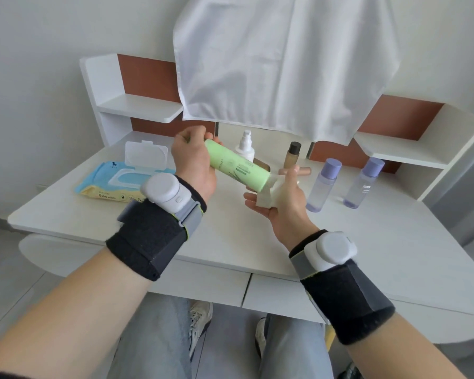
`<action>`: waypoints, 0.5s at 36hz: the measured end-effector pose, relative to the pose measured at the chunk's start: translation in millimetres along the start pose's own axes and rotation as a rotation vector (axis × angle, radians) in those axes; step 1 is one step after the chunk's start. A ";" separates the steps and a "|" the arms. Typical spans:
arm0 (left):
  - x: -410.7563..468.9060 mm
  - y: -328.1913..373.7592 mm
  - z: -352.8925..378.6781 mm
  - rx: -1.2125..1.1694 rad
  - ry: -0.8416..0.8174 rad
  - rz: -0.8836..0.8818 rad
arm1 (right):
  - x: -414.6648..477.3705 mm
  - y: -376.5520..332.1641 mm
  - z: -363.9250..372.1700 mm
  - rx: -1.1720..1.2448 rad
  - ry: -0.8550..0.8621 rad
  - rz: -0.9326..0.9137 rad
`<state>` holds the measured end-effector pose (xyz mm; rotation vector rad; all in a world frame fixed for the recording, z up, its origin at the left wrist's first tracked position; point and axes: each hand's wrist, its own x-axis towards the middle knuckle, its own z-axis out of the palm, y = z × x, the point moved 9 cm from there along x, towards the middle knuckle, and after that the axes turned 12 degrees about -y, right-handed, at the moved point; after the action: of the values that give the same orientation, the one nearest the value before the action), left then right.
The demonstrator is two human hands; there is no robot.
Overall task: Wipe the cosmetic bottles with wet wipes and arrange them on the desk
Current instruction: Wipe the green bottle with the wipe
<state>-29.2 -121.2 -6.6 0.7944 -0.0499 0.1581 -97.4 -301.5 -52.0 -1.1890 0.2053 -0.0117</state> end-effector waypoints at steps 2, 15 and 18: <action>5.4 16.9 0.6 0.150 -0.002 0.111 | 4.0 1.2 -3.6 -0.018 -0.030 0.003; 15.5 31.9 47.3 0.895 -0.185 0.498 | 25.3 11.9 -17.9 -0.154 -0.086 0.013; 19.8 21.7 51.4 0.990 -0.224 0.513 | 27.1 13.4 -19.7 -0.075 -0.104 0.041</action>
<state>-12.4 -140.5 46.8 1.7793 -0.4115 0.6057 -75.4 -317.8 -75.5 -1.2565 0.1391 0.0940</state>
